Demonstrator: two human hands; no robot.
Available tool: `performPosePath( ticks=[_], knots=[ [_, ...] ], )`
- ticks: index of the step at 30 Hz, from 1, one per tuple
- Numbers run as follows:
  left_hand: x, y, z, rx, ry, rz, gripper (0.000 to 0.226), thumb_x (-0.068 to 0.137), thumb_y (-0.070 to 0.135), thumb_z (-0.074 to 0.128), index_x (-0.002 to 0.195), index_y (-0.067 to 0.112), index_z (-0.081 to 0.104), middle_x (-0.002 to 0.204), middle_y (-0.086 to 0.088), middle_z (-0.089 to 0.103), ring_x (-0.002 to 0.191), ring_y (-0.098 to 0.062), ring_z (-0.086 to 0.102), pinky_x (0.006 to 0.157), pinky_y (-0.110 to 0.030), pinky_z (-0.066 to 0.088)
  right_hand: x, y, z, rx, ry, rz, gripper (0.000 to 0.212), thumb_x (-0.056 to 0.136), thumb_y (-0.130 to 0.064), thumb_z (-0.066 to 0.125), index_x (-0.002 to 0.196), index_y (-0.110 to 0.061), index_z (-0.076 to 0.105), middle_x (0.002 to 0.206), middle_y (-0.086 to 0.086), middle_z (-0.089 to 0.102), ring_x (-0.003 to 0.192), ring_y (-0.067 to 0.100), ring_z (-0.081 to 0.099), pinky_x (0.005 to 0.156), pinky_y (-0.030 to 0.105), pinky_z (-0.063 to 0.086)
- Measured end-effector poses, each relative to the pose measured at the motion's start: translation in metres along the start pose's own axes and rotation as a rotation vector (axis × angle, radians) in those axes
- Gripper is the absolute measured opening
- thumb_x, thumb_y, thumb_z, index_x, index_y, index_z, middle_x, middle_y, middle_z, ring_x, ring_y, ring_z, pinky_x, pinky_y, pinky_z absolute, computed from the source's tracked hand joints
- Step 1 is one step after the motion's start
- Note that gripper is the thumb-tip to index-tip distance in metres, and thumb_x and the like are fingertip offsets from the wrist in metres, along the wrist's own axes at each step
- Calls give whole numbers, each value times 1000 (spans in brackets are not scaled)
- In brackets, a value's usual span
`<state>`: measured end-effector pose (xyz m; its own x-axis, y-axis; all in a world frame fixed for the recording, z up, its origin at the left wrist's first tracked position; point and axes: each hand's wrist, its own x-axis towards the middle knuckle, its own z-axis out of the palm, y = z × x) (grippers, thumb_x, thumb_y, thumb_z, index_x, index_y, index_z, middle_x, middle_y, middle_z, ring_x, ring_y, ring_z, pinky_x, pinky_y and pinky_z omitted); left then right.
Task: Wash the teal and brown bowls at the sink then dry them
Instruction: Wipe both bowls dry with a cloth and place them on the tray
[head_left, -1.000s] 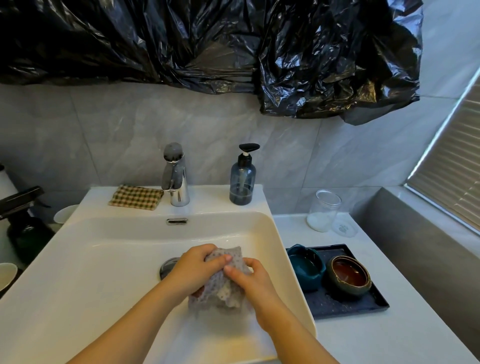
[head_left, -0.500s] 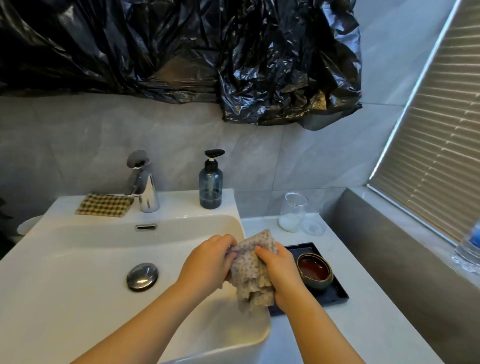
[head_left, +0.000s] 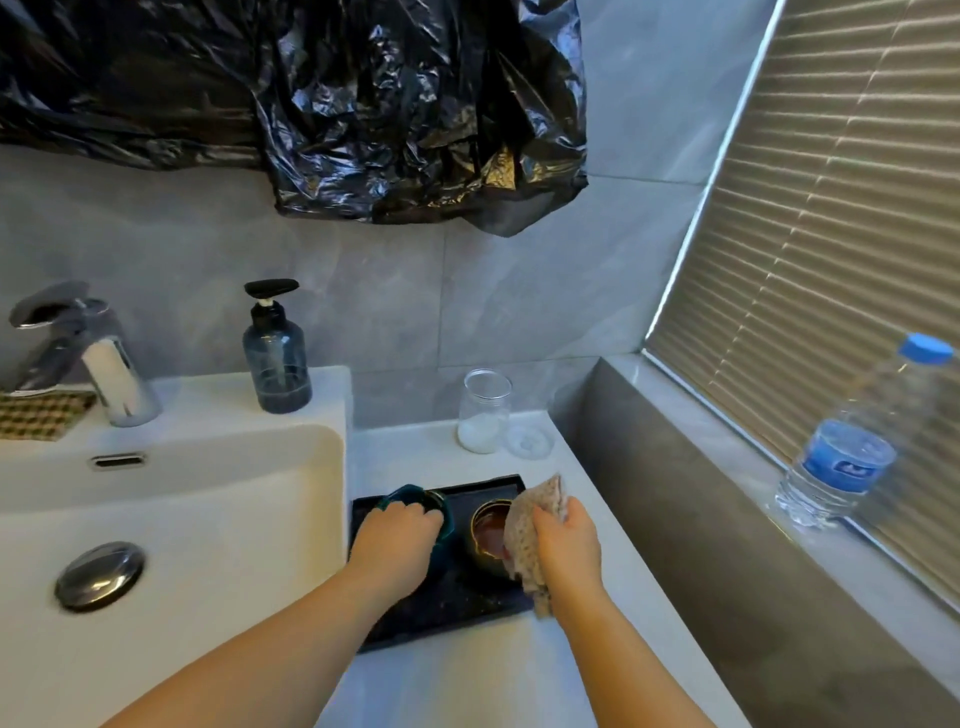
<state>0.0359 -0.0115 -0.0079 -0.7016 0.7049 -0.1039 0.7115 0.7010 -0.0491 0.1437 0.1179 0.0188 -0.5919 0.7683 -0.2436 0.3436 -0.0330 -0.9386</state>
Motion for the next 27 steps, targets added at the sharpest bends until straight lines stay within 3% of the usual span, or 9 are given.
performPosePath(
  ticks=[5, 11, 19, 21, 23, 27],
  knots=[
    [15, 5, 25, 89, -131, -85, 31, 93, 20, 45, 124, 17, 48, 127, -7, 55, 121, -28, 47, 98, -41, 34, 21, 15, 3, -56, -86, 49, 13, 97, -25, 42, 85, -27, 45, 84, -4, 52, 84, 17, 51, 78, 32, 47],
    [21, 6, 29, 47, -167, -110, 24, 93, 14, 47, 117, 17, 51, 116, -4, 62, 110, -27, 56, 103, -47, 26, 32, 19, 14, -55, -152, 74, 23, 96, -25, 45, 73, -30, 43, 76, -10, 49, 73, 10, 48, 77, 32, 45],
    [11, 7, 6, -202, 46, -107, 17, 96, 28, 43, 107, 17, 51, 111, -1, 62, 107, -21, 56, 109, -37, 25, 24, 7, 22, -6, -142, 5, 22, 94, -23, 46, 72, -29, 47, 77, -5, 56, 71, 8, 53, 81, 38, 50],
    [3, 6, -8, -312, 156, -109, 14, 96, 29, 45, 99, 17, 50, 105, 0, 62, 102, -23, 57, 101, -33, 33, 18, -1, 25, 25, -124, -26, 21, 93, -24, 47, 73, -28, 49, 78, -5, 58, 73, 9, 55, 81, 38, 52],
    [-6, 2, -23, -480, 260, -125, 17, 95, 30, 47, 100, 15, 52, 100, -1, 62, 95, -24, 58, 84, -32, 42, 10, -11, 30, 57, -111, -60, 18, 93, -24, 47, 76, -26, 51, 81, -2, 61, 76, 12, 58, 82, 40, 53],
    [-25, -18, -54, -1006, 371, -212, 7, 96, 22, 49, 101, 17, 51, 94, 1, 60, 84, -14, 56, 63, -18, 42, -14, -29, 46, 134, -134, -131, 17, 94, -21, 48, 80, -29, 54, 89, -2, 64, 86, 15, 61, 82, 39, 53]
  ],
)
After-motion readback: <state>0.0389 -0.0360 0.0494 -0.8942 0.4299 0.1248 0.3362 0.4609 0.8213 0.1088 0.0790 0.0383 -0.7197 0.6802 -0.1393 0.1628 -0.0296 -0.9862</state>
